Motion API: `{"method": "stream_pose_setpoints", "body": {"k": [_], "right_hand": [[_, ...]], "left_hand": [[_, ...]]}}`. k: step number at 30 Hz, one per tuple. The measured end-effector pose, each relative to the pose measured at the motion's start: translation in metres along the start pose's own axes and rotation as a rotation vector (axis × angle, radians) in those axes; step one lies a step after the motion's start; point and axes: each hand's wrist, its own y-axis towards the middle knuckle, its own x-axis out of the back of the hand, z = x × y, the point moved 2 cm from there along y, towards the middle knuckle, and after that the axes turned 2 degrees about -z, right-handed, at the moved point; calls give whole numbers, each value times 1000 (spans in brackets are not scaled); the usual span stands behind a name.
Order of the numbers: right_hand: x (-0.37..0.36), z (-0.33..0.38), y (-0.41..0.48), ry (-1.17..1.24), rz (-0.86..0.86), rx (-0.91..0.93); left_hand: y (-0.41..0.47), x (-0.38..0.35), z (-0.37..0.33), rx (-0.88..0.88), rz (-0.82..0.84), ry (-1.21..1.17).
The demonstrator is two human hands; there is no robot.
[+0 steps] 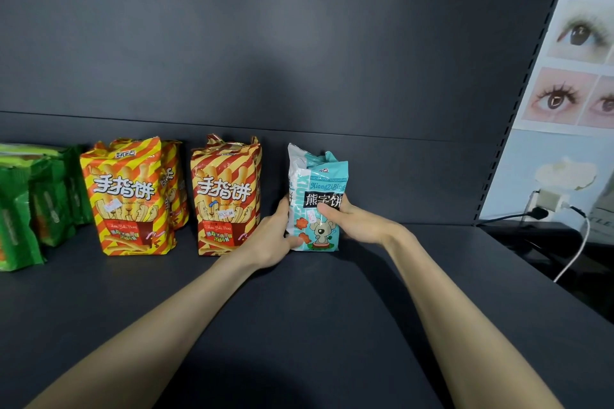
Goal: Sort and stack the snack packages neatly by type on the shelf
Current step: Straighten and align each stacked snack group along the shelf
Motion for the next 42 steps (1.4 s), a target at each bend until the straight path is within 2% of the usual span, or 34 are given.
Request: {"method": "stream_pose_setpoints", "body": {"k": [12, 19, 42], "right_hand": [[13, -2, -6, 58, -165, 105], [4, 1, -2, 86, -151, 130], [2, -1, -6, 45, -198, 120]], "left_hand": [[-1, -1, 2, 20, -97, 35], [-4, 0, 4, 45, -149, 43], [-8, -1, -1, 32, -121, 33]]}}
